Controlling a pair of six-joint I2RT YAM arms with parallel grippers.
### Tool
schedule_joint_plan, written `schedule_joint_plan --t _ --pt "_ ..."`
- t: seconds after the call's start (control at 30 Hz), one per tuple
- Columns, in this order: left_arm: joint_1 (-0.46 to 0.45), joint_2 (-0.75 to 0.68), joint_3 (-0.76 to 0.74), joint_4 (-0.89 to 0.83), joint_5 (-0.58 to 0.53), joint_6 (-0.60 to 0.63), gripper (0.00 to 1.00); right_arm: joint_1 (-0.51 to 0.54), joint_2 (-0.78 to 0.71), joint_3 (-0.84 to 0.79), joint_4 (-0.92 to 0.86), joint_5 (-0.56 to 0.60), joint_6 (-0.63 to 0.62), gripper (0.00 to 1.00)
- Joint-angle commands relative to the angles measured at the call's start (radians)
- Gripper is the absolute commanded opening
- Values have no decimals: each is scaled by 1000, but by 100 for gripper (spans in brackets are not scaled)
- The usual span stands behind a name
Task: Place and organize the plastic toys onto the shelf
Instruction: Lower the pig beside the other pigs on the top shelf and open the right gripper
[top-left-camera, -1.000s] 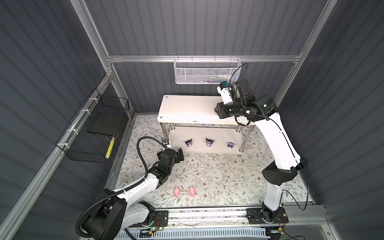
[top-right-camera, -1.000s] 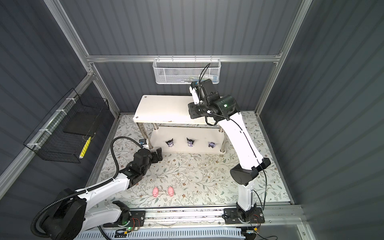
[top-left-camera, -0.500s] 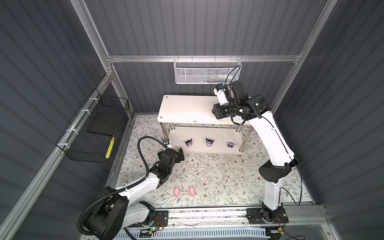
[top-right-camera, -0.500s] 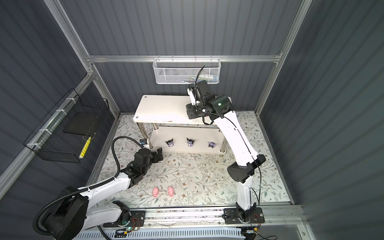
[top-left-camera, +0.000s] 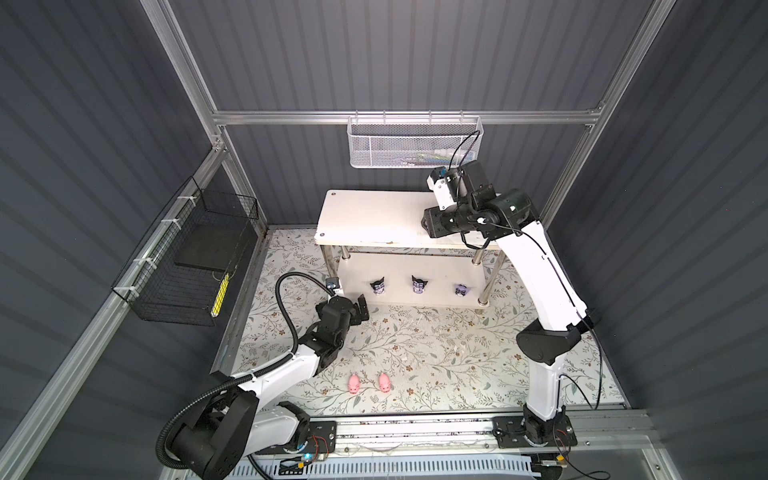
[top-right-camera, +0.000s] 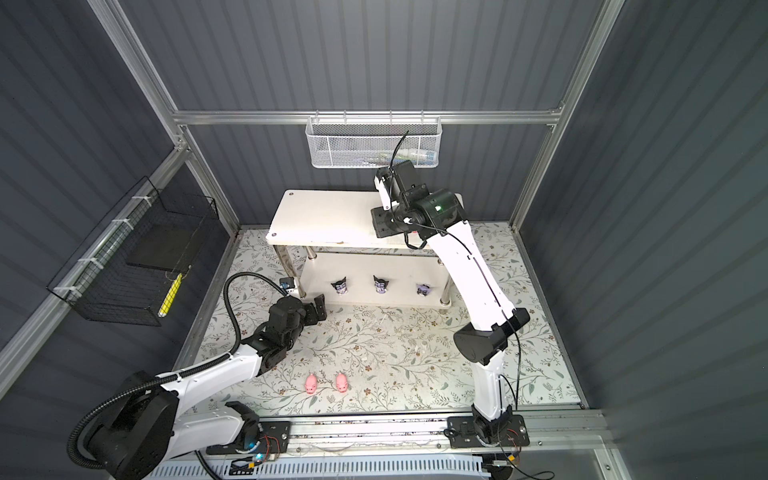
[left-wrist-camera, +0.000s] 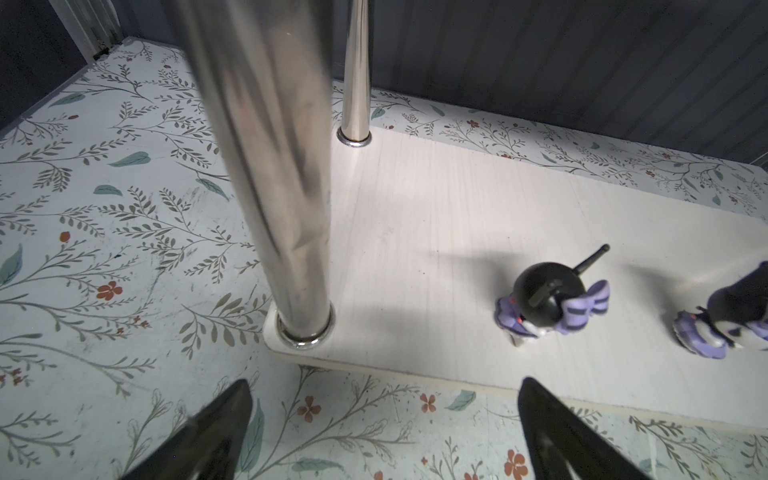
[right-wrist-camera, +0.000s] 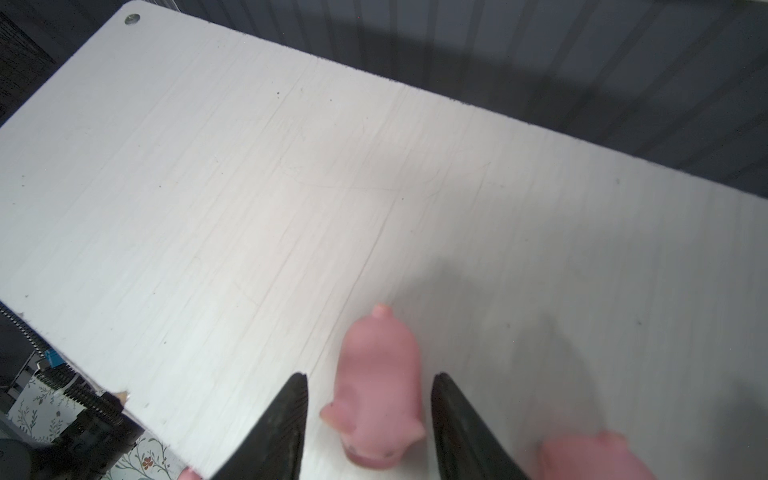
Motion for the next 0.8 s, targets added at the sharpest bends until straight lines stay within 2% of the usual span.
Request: schedule_joint_plan --t 0.0,0.6,0.77 --pt "8 10 -5 4 9 -12 99 -1 -21 12 0 -6 9 51" --pt "7 37 9 15 22 -12 100 45 -65 -55 21 11 37 50" --pt "7 36 6 15 23 -12 99 45 -75 -56 35 50 25 50"
